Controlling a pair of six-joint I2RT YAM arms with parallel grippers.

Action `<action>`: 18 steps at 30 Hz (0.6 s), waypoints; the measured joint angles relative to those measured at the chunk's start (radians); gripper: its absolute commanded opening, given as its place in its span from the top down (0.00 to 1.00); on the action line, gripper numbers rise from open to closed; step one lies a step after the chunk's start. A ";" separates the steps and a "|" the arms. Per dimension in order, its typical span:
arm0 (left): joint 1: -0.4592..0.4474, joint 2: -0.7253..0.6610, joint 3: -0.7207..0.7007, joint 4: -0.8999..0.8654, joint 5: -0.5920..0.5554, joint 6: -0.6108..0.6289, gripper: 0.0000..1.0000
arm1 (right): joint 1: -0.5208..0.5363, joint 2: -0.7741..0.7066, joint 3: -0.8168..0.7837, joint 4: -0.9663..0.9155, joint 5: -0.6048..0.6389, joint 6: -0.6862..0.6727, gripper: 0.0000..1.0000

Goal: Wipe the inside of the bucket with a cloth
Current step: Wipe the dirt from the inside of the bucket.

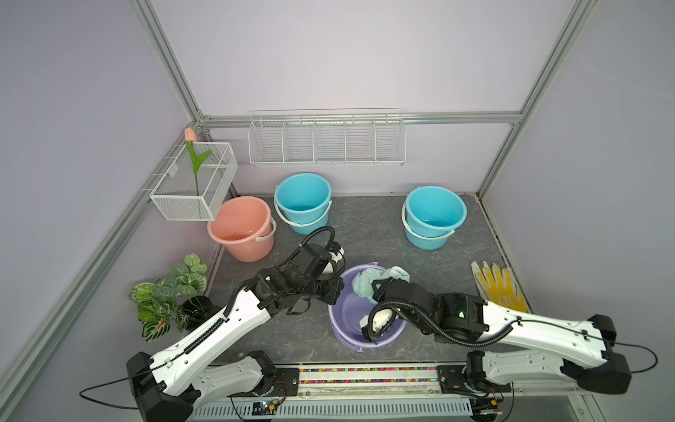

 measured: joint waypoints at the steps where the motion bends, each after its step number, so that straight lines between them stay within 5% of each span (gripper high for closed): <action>1: 0.000 0.000 -0.006 0.001 0.000 -0.001 1.00 | 0.000 0.000 0.000 -0.002 0.006 0.000 0.93; 18: 0.001 0.009 -0.044 -0.005 -0.008 -0.044 1.00 | -0.104 0.167 0.005 0.024 -0.035 -0.007 0.93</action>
